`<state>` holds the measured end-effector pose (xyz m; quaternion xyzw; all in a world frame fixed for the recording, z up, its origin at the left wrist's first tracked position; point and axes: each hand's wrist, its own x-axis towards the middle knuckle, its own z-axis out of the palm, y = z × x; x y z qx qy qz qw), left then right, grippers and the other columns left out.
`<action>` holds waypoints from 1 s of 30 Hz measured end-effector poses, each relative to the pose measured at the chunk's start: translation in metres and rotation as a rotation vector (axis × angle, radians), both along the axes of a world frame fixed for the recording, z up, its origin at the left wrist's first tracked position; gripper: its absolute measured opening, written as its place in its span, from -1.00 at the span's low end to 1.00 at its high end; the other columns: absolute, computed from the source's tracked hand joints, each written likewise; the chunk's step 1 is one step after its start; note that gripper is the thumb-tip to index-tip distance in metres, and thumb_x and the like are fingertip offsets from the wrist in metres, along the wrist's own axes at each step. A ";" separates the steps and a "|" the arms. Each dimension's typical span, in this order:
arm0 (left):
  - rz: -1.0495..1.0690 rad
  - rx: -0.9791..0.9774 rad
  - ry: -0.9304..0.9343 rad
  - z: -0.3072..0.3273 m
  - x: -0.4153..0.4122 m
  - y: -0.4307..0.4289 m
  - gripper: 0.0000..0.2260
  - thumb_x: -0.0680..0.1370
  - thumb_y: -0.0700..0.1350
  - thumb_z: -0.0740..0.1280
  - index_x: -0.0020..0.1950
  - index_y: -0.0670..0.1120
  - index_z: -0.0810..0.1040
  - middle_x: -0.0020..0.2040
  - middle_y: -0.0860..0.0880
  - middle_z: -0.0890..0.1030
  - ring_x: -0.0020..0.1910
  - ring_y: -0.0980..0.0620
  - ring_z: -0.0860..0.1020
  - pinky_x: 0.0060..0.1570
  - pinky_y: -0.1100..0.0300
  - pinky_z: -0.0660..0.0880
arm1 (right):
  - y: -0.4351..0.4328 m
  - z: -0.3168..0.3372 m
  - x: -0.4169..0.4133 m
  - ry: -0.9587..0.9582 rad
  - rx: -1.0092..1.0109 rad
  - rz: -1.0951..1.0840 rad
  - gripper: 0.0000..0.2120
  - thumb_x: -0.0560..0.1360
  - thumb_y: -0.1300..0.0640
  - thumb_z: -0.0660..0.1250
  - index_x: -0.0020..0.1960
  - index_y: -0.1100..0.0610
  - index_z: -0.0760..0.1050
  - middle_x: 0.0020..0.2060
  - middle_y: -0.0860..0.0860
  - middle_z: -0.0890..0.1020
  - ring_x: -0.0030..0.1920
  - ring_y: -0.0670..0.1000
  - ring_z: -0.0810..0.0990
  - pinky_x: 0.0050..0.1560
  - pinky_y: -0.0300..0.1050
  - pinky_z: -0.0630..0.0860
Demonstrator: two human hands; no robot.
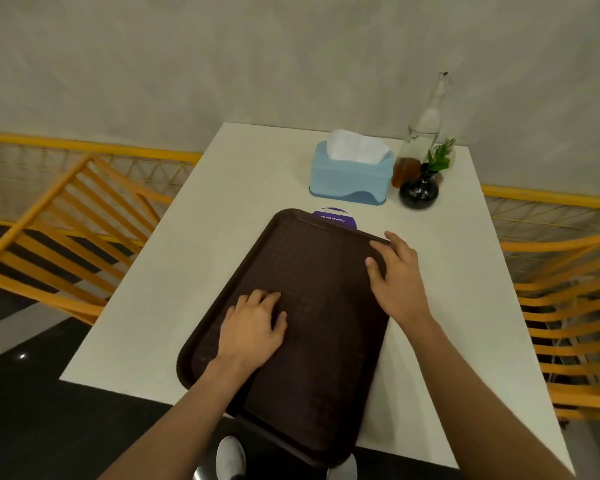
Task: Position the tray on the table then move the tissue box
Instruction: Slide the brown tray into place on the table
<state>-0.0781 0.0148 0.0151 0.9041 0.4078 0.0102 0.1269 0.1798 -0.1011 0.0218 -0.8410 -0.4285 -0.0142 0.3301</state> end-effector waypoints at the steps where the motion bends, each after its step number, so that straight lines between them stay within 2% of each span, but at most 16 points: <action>1: -0.012 0.025 -0.050 0.003 -0.005 0.011 -0.57 0.60 0.13 0.16 0.43 0.04 0.49 0.31 0.00 0.53 0.26 -0.07 0.48 0.22 -0.03 0.48 | -0.010 0.000 -0.013 0.024 0.021 -0.050 -0.70 0.62 0.06 0.28 0.34 0.04 0.52 0.32 -0.01 0.46 0.28 0.05 0.45 0.25 -0.13 0.40; 3: -0.016 0.090 -0.114 0.007 -0.016 0.034 -0.66 0.61 0.00 0.23 0.35 -0.01 0.57 0.20 -0.03 0.58 0.16 -0.09 0.52 0.10 -0.01 0.52 | -0.033 -0.005 -0.038 0.102 0.006 -0.163 -0.73 0.64 0.03 0.23 0.32 0.00 0.51 0.12 -0.07 0.48 -0.03 -0.09 0.54 0.04 -0.14 0.52; 5: -0.019 0.122 -0.129 0.006 -0.025 0.055 -0.69 0.60 -0.09 0.28 0.33 -0.06 0.59 0.16 -0.08 0.58 0.10 -0.12 0.52 0.03 -0.02 0.54 | -0.051 -0.012 -0.060 0.171 -0.037 -0.278 -0.72 0.66 0.03 0.20 0.35 0.01 0.48 0.09 -0.06 0.50 -0.17 -0.14 0.50 -0.08 -0.18 0.49; 8: -0.088 0.126 -0.106 -0.006 -0.036 0.075 -0.64 0.59 -0.14 0.30 0.39 -0.10 0.54 0.22 -0.12 0.56 0.11 -0.16 0.52 0.01 -0.04 0.56 | -0.065 -0.022 -0.088 0.248 -0.166 -0.400 -0.60 0.65 -0.01 0.21 0.46 0.04 0.35 0.26 0.06 0.46 -0.01 0.03 0.60 -0.04 -0.09 0.53; 11: -0.192 0.108 -0.128 -0.022 -0.045 0.082 -0.57 0.60 -0.17 0.29 0.48 -0.11 0.46 0.41 -0.14 0.47 0.27 -0.17 0.48 0.17 -0.06 0.53 | -0.067 -0.025 -0.107 0.268 -0.290 -0.450 -0.51 0.66 -0.06 0.17 0.53 0.10 0.25 0.32 0.11 0.46 0.17 0.16 0.58 0.08 0.06 0.54; 14: -0.248 0.111 -0.173 -0.031 -0.049 0.087 -0.49 0.57 -0.23 0.28 0.54 -0.16 0.37 0.50 -0.15 0.40 0.40 -0.16 0.42 0.36 -0.05 0.43 | -0.061 -0.027 -0.121 0.184 -0.280 -0.439 -0.59 0.68 0.05 0.11 0.48 0.15 0.33 0.17 0.12 0.58 0.10 0.16 0.56 0.09 0.13 0.55; 18: -0.239 0.064 -0.194 -0.036 -0.055 0.096 -0.48 0.59 -0.24 0.21 0.57 -0.18 0.30 0.58 -0.15 0.29 0.53 -0.15 0.29 0.52 -0.04 0.24 | -0.046 -0.029 -0.130 0.096 -0.273 -0.494 -0.57 0.67 0.11 0.11 0.51 0.21 0.30 0.14 0.17 0.60 0.08 0.22 0.52 0.06 0.15 0.51; 27: -0.132 0.017 -0.187 -0.037 -0.087 0.130 -0.45 0.64 -0.16 0.11 0.64 -0.10 0.09 0.65 -0.07 0.12 0.62 -0.06 0.04 0.59 0.01 0.04 | 0.006 -0.031 -0.140 0.003 -0.312 -0.421 -0.57 0.65 0.16 0.18 0.49 0.22 0.34 0.03 0.22 0.61 -0.02 0.28 0.51 -0.04 0.17 0.50; 30: -0.082 0.016 -0.186 -0.036 -0.095 0.142 -0.43 0.63 -0.16 0.11 0.64 -0.13 0.07 0.65 -0.08 0.11 0.63 -0.08 0.02 0.58 -0.01 0.05 | 0.024 -0.033 -0.138 -0.046 -0.305 -0.421 -0.59 0.63 0.14 0.23 0.45 0.21 0.41 0.10 0.24 0.58 0.05 0.31 0.48 0.01 0.20 0.47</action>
